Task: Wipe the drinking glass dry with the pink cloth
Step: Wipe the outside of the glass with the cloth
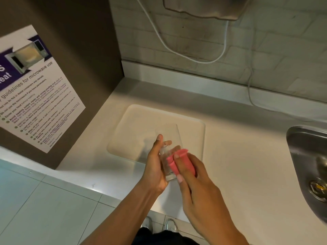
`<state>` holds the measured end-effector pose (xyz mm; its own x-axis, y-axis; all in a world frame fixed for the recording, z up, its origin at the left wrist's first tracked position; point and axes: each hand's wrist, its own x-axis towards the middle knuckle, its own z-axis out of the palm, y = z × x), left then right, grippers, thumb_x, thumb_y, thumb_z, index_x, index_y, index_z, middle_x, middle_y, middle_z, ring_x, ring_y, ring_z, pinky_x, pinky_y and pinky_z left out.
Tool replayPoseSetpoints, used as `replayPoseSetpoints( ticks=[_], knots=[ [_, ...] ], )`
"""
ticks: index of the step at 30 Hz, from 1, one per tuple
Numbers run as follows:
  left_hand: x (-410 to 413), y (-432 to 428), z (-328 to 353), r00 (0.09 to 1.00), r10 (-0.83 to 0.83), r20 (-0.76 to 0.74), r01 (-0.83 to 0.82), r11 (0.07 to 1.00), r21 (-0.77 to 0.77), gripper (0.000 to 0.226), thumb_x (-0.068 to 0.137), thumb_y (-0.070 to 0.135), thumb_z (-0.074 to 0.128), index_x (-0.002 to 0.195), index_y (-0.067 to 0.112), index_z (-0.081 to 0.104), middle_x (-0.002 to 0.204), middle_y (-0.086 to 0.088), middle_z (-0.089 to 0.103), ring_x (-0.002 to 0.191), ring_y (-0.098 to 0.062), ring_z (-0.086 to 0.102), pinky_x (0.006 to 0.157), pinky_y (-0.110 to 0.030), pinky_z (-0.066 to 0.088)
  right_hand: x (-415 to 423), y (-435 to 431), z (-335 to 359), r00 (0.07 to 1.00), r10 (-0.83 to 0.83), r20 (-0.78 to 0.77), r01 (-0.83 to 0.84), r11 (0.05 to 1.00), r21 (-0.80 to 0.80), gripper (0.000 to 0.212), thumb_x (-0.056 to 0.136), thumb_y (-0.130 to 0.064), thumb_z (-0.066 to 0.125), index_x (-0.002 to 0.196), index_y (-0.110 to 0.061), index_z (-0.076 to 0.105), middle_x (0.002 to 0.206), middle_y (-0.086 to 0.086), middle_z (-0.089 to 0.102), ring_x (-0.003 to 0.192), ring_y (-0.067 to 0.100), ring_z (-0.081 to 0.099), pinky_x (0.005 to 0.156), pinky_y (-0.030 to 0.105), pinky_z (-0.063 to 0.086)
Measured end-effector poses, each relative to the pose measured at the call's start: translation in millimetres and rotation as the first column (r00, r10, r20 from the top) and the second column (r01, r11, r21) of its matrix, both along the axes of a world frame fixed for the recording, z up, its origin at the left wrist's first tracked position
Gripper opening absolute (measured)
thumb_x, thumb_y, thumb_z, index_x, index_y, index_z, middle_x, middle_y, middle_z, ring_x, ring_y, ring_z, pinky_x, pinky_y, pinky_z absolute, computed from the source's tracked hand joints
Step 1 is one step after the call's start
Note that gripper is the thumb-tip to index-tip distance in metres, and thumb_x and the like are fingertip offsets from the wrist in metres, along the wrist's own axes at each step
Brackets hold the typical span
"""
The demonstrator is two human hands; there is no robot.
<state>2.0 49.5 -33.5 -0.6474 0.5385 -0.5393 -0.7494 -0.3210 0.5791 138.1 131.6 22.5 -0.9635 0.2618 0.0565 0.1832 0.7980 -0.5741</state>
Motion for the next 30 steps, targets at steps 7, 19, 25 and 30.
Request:
replayPoseSetpoints(
  ticks=[7,19,25,30],
  knots=[
    [9.2,1.8,-2.6,0.999,-0.016,0.045,0.017,1.000,-0.017,0.076,0.089,0.065,0.068,0.134,0.004,0.066,0.113,-0.023,0.079,0.095,-0.036,0.079,0.076,-0.045,0.064,-7.6,13.0,1.1,0.999,-0.046,0.004,0.047,0.993,-0.112,0.048,0.107,-0.048,0.024,0.153,-0.060,0.017,0.154,-0.030,0.027,0.122,-0.007,0.048,0.098,0.013,0.043],
    [6.9,-2.4,4.4,0.998,-0.040,-0.045,0.036,0.996,-0.084,0.088,0.084,0.073,0.066,0.133,0.000,0.069,0.114,-0.027,0.077,0.095,-0.035,0.077,0.078,-0.044,0.063,-11.7,15.3,2.3,0.999,0.022,0.026,-0.023,0.999,0.023,0.052,0.105,-0.050,0.021,0.150,-0.064,-0.001,0.159,-0.030,0.019,0.132,-0.002,0.046,0.098,0.006,0.034],
    [10.2,-0.6,4.1,0.990,-0.017,-0.143,-0.006,0.988,-0.154,0.089,0.066,0.071,0.083,0.124,0.003,0.074,0.114,-0.024,0.081,0.105,-0.036,0.080,0.083,-0.045,0.064,-14.7,10.4,4.9,1.000,-0.008,0.025,0.010,0.999,-0.045,0.051,0.096,-0.063,0.008,0.147,-0.070,0.001,0.158,-0.032,0.019,0.134,-0.007,0.041,0.101,0.004,0.033],
    [14.8,-3.8,7.0,0.974,-0.079,-0.212,0.041,0.983,-0.179,0.079,0.074,0.067,0.078,0.123,0.005,0.073,0.116,-0.022,0.080,0.106,-0.033,0.078,0.083,-0.042,0.062,-41.1,31.0,15.4,0.997,-0.081,0.010,0.082,0.987,-0.141,0.048,0.107,-0.047,0.022,0.154,-0.057,0.020,0.154,-0.026,0.034,0.127,-0.010,0.044,0.102,0.006,0.035]
  ],
)
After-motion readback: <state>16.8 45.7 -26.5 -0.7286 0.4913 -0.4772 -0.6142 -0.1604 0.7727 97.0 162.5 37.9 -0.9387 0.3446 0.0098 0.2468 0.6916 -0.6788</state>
